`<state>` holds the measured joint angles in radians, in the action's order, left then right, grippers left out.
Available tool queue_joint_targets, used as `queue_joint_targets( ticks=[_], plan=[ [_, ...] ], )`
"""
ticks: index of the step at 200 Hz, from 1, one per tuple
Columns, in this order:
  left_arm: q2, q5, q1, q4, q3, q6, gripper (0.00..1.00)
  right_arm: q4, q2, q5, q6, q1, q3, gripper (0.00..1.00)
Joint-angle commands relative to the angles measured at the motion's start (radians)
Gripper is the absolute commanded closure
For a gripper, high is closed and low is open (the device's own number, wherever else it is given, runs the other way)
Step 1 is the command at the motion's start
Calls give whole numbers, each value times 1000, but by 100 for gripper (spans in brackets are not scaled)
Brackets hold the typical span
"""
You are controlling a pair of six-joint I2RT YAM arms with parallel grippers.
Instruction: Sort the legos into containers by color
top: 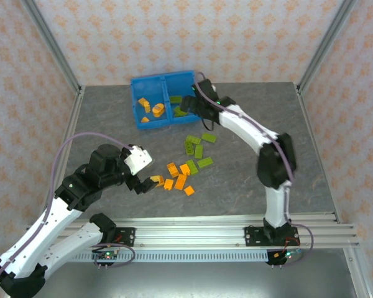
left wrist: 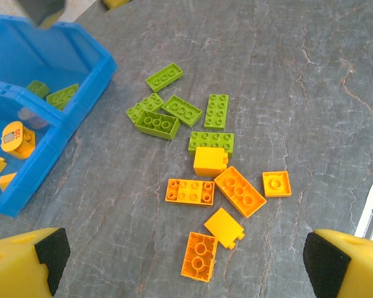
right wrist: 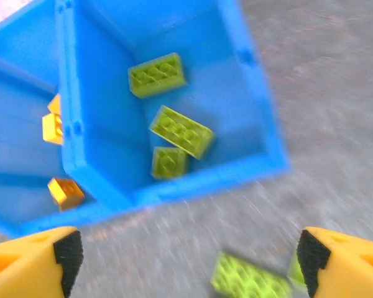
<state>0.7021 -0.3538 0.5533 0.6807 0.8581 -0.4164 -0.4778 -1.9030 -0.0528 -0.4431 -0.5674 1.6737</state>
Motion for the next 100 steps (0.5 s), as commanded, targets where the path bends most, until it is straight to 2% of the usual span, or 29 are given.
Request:
queue_joint_targets(
  ticks=[1,22,50,100],
  plan=[
    [-12,-4,-12,-36,-10,7,0,80,191,139,31,-3,-258,1],
    [-13,-84,-14,-37,-11,-20,0,86,264,139,-2,-2,-404,1],
    [-15,-231,-16,-27,-13,-65,0,21,194,158,-38,0,-396,1],
    [-6,-215,-17,-12,-13,-72,0,12,-40,127,-72,16,-254,1]
  ],
)
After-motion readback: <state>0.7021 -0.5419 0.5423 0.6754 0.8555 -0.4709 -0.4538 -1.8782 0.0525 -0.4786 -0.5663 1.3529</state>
